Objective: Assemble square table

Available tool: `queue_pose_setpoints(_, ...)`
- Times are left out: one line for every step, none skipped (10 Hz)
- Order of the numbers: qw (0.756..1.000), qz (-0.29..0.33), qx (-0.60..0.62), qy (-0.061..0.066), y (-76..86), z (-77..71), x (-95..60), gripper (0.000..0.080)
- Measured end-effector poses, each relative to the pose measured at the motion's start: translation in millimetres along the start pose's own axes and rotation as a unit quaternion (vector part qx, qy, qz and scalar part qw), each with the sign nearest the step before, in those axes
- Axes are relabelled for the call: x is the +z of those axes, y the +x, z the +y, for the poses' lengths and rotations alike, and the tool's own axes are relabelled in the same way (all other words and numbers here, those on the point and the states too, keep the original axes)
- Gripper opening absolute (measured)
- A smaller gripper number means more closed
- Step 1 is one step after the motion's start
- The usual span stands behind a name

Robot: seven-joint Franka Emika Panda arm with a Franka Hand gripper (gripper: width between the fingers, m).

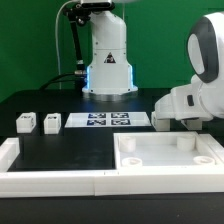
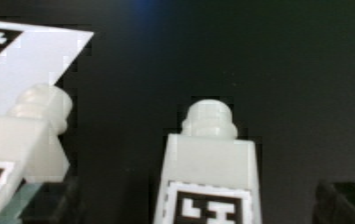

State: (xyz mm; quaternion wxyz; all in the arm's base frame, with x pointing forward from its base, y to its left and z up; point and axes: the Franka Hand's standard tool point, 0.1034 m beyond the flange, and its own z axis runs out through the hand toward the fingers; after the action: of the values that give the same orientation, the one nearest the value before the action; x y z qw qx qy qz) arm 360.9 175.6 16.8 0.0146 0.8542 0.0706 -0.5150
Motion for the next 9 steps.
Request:
queue_pose_setpoints(1.000,0.001,0.001,-0.001,0.6,-1.1,0.6,0.0648)
queue_pose_setpoints(1.000,0.007,0.001,-0.001,4.3,-2.4,1.7,0.0648)
queue_pose_setpoints(1.000,0.013,0.000,-0.001,7.4,-3.4,2.8,0.0648)
queue_pose_setpoints(1.000,0.018,0.000,0.000,9.5,-3.7,3.4,0.0648)
queue_pose_setpoints(1.000,0.020,0.000,0.001,10.7,-3.2,4.0,0.0522)
queue_pose_setpoints(1.000,0.020,0.000,0.001,10.7,-3.2,4.2,0.0522)
queue_pose_setpoints(1.000,0.020,0.000,0.001,10.7,-3.4,4.3,0.0383)
queue_pose_setpoints(1.000,0.020,0.000,0.001,10.6,-3.4,4.3,0.0284)
queue_pose_setpoints(1.000,0.020,0.000,0.001,10.6,-3.4,4.3,0.0284)
